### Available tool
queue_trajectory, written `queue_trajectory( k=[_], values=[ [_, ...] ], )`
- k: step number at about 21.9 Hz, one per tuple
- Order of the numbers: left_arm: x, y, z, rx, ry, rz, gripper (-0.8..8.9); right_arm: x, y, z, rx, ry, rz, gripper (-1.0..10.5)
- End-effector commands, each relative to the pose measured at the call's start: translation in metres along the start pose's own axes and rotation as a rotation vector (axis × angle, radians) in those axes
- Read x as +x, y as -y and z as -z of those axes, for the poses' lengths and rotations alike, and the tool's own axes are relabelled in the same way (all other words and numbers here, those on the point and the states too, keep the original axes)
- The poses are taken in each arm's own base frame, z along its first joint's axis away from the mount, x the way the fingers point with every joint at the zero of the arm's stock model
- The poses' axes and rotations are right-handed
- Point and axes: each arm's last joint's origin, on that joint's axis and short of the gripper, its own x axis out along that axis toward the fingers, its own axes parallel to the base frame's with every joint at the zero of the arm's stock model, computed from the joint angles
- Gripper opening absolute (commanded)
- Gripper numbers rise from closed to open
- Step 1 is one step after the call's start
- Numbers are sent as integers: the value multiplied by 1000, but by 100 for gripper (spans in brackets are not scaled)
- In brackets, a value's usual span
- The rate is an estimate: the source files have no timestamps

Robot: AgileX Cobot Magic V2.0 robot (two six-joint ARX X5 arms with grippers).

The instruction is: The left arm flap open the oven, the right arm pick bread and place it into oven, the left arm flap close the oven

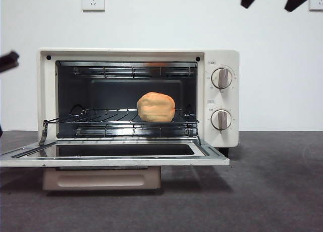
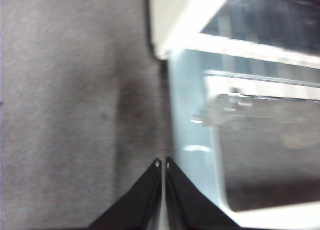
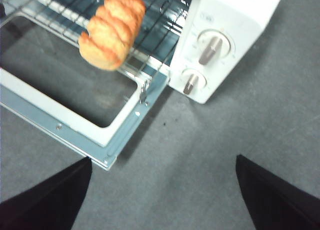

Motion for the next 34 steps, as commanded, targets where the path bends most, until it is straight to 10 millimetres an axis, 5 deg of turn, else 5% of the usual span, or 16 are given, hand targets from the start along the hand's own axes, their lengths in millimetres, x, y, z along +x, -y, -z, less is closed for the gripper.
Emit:
queue_trajectory(
  k=[1, 11, 23, 34],
  values=[
    [13, -3, 0, 7, -45, 20, 15, -6, 0, -1, -6, 23, -10, 459],
    [51, -9, 9, -26, -201, 155, 15, -27, 10, 6, 13, 73, -17, 459],
    [42, -31, -1, -154, -195, 443, 15, -34, 13, 8, 22, 96, -14, 458],
    [36, -30, -38, -196, 84, 582, 15, -34, 13, 8, 34, 95, -16, 459]
  ],
)
